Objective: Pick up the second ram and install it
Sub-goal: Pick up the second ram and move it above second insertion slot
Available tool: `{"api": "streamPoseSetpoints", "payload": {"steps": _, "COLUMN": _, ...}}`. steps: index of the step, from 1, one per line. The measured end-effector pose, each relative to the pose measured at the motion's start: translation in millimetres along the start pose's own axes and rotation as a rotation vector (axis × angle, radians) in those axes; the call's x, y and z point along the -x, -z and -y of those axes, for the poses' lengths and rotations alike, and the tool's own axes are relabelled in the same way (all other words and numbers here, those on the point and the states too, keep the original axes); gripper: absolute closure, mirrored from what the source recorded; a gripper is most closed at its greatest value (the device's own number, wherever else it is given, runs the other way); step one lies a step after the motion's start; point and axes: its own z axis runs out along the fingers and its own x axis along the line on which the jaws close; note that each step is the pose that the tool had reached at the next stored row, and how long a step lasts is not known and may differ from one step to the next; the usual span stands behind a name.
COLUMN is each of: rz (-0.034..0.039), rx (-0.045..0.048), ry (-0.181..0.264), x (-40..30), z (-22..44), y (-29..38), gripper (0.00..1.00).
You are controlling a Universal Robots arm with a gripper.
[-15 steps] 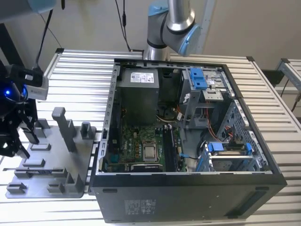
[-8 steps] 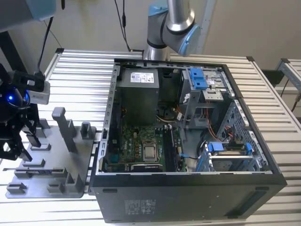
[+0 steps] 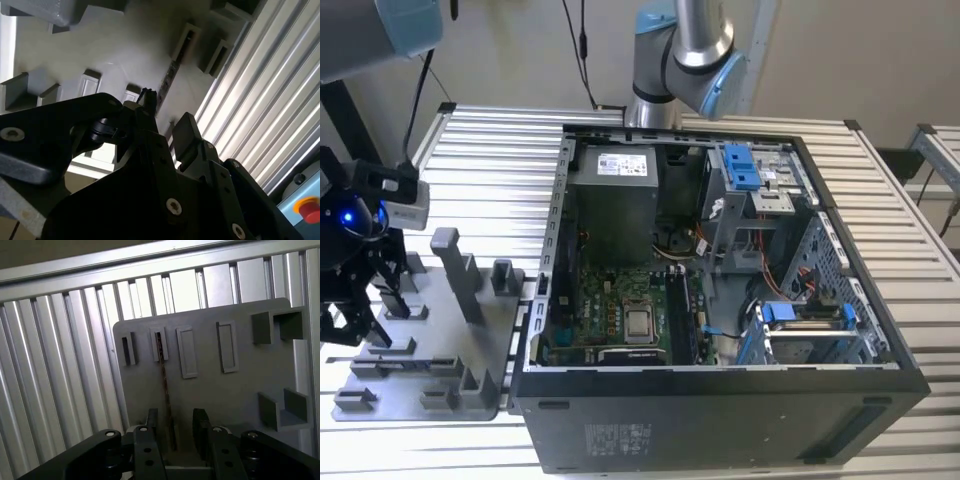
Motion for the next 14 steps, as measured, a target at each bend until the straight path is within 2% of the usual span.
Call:
{"api": "streamPoseSetpoints", "payload": {"steps": 11, "rz": 0.0002, "rx": -0.0003, "ry": 0.0, "x": 0.1, "z": -0.5, "y": -11.5, "gripper": 0.58}}
{"api": "streamPoseSetpoints", "payload": {"steps": 14, "rz": 0.0007, "rx": -0.0003, "ry": 0.0, "x": 0.0, "z": -0.7, "y": -13.0, "gripper": 0.58}}
